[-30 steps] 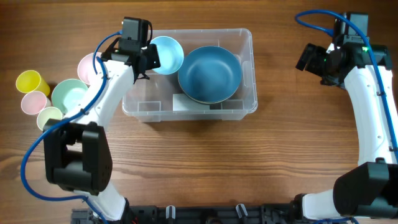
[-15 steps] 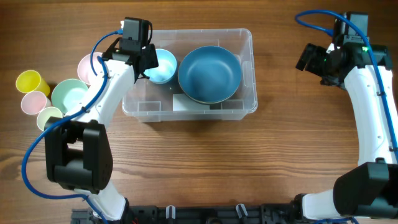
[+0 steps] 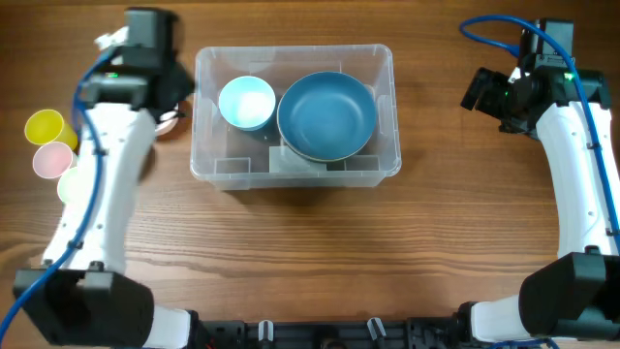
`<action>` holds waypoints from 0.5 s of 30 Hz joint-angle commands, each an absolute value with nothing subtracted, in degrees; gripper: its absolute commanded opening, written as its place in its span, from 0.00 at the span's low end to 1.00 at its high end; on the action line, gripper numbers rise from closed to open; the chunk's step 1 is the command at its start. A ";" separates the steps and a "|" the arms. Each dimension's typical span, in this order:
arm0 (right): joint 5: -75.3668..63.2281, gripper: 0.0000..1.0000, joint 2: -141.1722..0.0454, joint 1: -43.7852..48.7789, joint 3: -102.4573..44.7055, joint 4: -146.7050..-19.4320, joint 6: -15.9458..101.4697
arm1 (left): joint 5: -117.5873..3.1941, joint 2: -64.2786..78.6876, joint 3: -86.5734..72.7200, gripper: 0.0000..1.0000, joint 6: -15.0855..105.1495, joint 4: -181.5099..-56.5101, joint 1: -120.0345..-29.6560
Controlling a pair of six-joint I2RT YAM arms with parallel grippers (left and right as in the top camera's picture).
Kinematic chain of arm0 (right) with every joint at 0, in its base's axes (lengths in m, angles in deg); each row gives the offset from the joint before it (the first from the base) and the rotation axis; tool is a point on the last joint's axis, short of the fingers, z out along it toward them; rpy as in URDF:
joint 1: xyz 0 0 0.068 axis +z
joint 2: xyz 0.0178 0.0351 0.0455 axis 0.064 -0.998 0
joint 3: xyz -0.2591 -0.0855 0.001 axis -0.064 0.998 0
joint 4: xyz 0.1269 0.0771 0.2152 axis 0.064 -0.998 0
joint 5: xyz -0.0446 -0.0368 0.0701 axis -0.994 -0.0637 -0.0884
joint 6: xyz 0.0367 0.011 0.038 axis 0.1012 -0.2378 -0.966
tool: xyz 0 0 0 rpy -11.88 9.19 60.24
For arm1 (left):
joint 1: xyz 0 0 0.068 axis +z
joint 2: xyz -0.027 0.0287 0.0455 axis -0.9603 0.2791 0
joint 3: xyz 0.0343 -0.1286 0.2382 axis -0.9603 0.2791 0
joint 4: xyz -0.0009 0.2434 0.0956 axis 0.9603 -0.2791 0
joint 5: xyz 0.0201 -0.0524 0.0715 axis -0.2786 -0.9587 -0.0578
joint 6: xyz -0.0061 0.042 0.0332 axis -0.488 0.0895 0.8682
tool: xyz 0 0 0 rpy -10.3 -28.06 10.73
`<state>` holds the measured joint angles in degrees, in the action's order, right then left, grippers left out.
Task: Pack container
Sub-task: 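Move left gripper to the mint bowl and grasp its rim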
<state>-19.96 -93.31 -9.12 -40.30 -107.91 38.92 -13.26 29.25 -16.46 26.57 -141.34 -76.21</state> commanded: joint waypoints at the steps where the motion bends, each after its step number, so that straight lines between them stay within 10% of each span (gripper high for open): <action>1: -20.72 1.00 -92.30 -8.99 -40.58 -107.76 38.63 | -18.62 29.47 -15.65 0.61 7.67 -146.71 -67.16; 9: -20.72 0.99 -92.30 -8.99 -40.58 -107.76 38.61 | -18.64 30.78 -5.55 0.65 3.25 -145.07 -59.40; 15: -20.72 0.99 -92.30 -8.99 -40.58 -107.76 38.61 | -12.70 31.39 -4.57 0.53 31.40 -141.18 -59.40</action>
<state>-19.98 -93.31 -9.12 -40.30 -107.91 38.92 -16.28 31.19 -4.87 13.26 -143.00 -59.75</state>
